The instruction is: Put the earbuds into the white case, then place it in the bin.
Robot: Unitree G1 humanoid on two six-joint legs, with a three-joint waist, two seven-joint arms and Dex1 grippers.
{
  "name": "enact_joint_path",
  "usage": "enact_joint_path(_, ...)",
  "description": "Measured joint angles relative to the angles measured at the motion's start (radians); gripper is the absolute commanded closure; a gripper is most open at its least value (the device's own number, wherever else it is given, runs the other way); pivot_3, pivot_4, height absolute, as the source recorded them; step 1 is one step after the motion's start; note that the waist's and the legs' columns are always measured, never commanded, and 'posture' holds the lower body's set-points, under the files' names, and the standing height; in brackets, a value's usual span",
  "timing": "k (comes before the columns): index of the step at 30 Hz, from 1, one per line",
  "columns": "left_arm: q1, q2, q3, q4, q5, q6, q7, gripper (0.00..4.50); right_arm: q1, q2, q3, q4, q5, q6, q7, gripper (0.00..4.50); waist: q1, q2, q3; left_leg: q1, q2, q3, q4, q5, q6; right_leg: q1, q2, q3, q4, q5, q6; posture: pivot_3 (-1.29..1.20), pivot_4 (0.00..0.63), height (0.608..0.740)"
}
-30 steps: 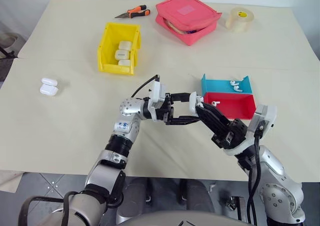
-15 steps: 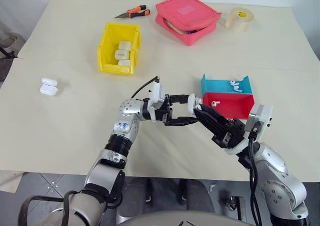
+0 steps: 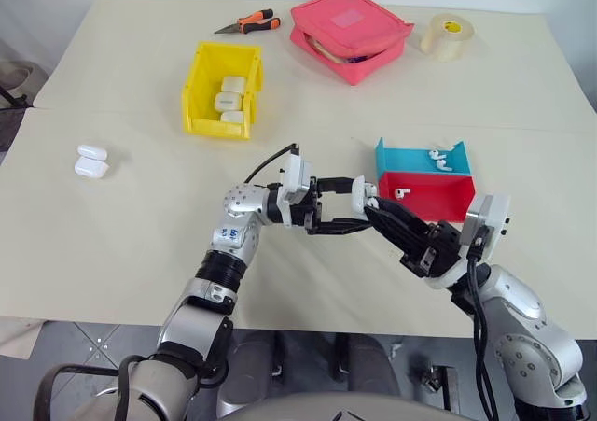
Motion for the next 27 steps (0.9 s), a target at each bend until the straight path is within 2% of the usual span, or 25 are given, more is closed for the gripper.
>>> enact_joint_path(17, -0.005, -0.002, 0.004, -0.001, 0.005, -0.017, -0.014, 1.71, -0.053, -0.091, -0.025, 0.017, 0.053, 0.06, 0.036, 4.0, 0.001, 0.0, 0.0, 0.0, 0.0, 0.0, 0.0, 0.0, 0.0, 0.0, 0.0, 0.0, 0.0, 0.0, 0.0, 0.0, 0.15, 0.74)
enact_joint_path(23, -0.03, 0.005, 0.042, -0.001, -0.004, -0.033, -0.024, 1.71, -0.063, -0.12, -0.051, 0.032, 0.052, 0.085, 0.041, 2.05, 0.0, 0.0, 0.0, 0.0, 0.0, 0.0, 0.0, 0.0, 0.0, 0.0, 0.0, 0.0, 0.0, 0.0, 0.0, 0.0, 0.15, 0.74)
enact_joint_path(27, -0.04, 0.005, 0.05, 0.0, -0.004, -0.045, -0.032, 1.71, -0.083, -0.125, -0.065, 0.029, 0.052, 0.099, 0.043, 2.05, 0.0, 0.0, 0.0, 0.0, 0.0, 0.0, 0.0, 0.0, 0.0, 0.0, 0.0, 0.0, 0.0, 0.0, 0.0, 0.0, 0.15, 0.74)
